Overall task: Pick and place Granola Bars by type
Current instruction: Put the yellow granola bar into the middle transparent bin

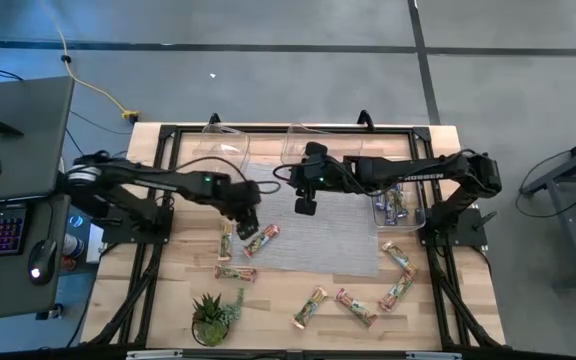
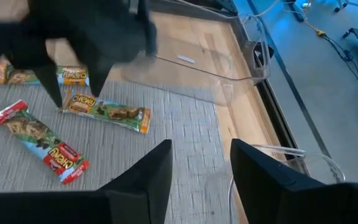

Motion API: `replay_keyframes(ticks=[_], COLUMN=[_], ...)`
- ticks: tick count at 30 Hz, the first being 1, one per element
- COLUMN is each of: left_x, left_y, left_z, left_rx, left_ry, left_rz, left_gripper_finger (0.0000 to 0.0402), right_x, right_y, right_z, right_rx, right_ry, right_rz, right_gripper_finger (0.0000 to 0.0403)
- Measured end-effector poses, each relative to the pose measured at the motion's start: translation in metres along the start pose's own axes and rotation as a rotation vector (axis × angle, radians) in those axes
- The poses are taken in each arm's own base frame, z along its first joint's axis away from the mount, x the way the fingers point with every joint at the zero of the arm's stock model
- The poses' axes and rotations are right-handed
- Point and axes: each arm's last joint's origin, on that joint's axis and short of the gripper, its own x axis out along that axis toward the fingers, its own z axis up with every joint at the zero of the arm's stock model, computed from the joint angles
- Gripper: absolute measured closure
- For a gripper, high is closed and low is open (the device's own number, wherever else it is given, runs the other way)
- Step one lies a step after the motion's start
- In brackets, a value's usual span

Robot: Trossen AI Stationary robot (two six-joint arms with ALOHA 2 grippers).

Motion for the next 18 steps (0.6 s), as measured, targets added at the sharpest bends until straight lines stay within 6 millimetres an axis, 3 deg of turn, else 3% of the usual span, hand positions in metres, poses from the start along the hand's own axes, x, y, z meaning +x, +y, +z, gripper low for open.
replay_keyframes(ticks=[8,13,18], left_x=[0.031,0.025,0.001], left_y=[0.003,0.001,-0.004], left_z=[0.004,0.007,0.017], left_rx=[-0.087,-0.146,-0.160], left_ry=[0.059,0.120,0.174], left_rz=[0.167,0.214,0.288], left_gripper_finger=[0.0200,0.0200,0.0200], right_x=[0.000,0.000,0.000], right_y=[0.000,0.000,0.000], right_z=[-0.001,-0.002,-0.002], right_rx=[0.036,0.032,0.012], right_ry=[0.012,0.015,0.016], right_rz=[0.001,0.002,0.004], right_gripper_finger=[0.0260,0.0261,0.0262])
